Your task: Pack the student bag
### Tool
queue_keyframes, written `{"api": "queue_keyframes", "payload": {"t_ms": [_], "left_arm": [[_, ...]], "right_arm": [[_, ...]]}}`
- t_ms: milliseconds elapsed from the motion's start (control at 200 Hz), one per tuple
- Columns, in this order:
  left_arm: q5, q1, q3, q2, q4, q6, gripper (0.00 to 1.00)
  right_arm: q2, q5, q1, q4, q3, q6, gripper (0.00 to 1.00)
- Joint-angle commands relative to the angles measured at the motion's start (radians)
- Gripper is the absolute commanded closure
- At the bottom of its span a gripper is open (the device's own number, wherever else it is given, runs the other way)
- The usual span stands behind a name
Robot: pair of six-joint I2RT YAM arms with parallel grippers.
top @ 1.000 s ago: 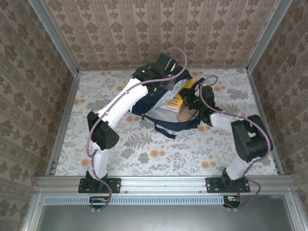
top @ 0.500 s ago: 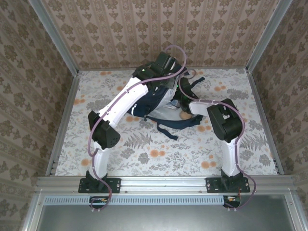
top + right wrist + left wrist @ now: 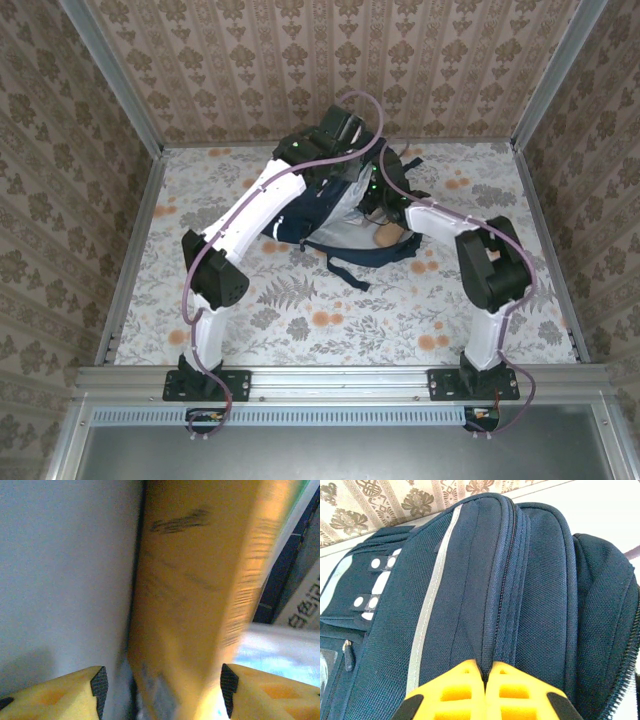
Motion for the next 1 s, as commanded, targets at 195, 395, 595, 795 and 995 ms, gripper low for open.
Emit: {"api": "queue_keyframes", "payload": {"t_ms": [195, 395, 595, 795, 995], "left_arm": [[0.040, 0.006, -0.073, -0.036, 0.095, -0.025, 1.00], [0.085, 0.014, -0.216, -0.111, 0.136, -0.064, 0.60], [0.159, 0.064, -0.475, -0.276, 0.209, -0.195, 0.32], [0.274, 0.173, -0.877, -0.499, 0.384, -0.379, 0.31], [0.348, 0.281, -1.169, -0.576, 0.527, -0.518, 0.37]], "right_arm": [[-0.327, 0.029, -0.032, -0.177, -0.193, -0.152, 0.35], [-0.570, 0.135, -0.032, -0.344, -0.316, -0.280, 0.36], [-0.718, 0.169, -0.016, -0.423, -0.396, -0.362, 0.36], [-0.786, 0.252, 0.044, -0.479, -0.427, -0.408, 0.36], [-0.741, 0.325, 0.170, -0.510, -0.385, -0.464, 0.36]]}}
